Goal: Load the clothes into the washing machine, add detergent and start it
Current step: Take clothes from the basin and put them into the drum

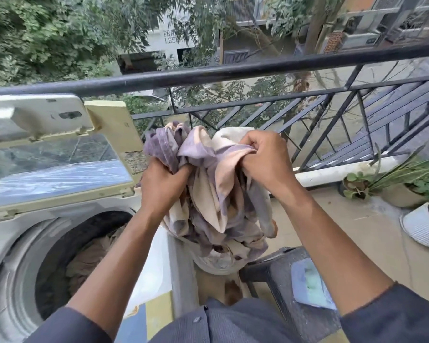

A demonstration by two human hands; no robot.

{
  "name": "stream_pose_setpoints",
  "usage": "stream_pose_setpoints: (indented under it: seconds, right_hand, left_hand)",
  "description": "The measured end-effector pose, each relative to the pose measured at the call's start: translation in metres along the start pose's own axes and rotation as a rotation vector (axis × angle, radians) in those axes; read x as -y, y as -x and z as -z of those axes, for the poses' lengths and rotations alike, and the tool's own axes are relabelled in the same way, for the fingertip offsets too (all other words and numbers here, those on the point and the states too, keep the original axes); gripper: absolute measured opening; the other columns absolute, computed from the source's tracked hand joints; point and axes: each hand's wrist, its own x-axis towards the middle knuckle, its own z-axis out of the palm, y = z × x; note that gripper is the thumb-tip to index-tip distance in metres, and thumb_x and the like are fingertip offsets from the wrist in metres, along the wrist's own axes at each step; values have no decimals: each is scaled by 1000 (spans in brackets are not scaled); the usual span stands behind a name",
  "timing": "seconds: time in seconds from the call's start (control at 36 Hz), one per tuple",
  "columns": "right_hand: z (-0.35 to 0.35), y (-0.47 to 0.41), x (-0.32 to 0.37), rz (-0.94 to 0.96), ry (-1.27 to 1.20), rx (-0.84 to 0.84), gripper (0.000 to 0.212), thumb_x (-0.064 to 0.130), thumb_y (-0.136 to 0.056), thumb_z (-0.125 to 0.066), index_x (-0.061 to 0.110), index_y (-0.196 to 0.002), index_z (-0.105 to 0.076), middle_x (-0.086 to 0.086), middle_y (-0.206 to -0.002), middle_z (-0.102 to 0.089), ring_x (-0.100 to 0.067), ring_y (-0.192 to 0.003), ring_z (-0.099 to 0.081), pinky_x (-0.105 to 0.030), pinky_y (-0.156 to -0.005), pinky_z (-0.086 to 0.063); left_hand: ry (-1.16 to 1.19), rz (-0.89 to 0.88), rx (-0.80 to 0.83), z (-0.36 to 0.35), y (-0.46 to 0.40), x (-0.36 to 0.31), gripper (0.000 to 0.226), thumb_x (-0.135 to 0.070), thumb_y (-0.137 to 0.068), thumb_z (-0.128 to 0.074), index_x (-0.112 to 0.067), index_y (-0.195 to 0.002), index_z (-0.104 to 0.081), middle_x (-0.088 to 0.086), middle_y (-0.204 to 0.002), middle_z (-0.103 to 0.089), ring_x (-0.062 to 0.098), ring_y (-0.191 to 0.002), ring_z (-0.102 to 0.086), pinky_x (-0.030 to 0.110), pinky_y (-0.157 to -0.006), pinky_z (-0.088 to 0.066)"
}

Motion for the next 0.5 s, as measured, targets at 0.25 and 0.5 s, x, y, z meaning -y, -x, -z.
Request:
stream_pose_setpoints:
  seconds: [0.25,0.5]
  right_hand:
    - [-31,-3,17,-2,-238,147,13,17,-60,-51,9,-69,-57,5,-60,-52,-9,-58,-41,-27,-49,-28]
    - [-29,2,11,1,-484,380,31,5,-66,-63,5,-95,-71,-2,-87,-70,-5,-76,-60,-24,-66,-45]
  left_hand:
    - [125,-143,511,-6,11,1,63,-58,-75,-89,-36,-130,-68,-25,-120,-76,-8,-115,-68,23,-102,-54]
    - [-24,-135,110,-20,8,19,39,-43,-77,-83,-26,-111,-77,-3,-99,-80,20,-97,-74,41,-78,-59]
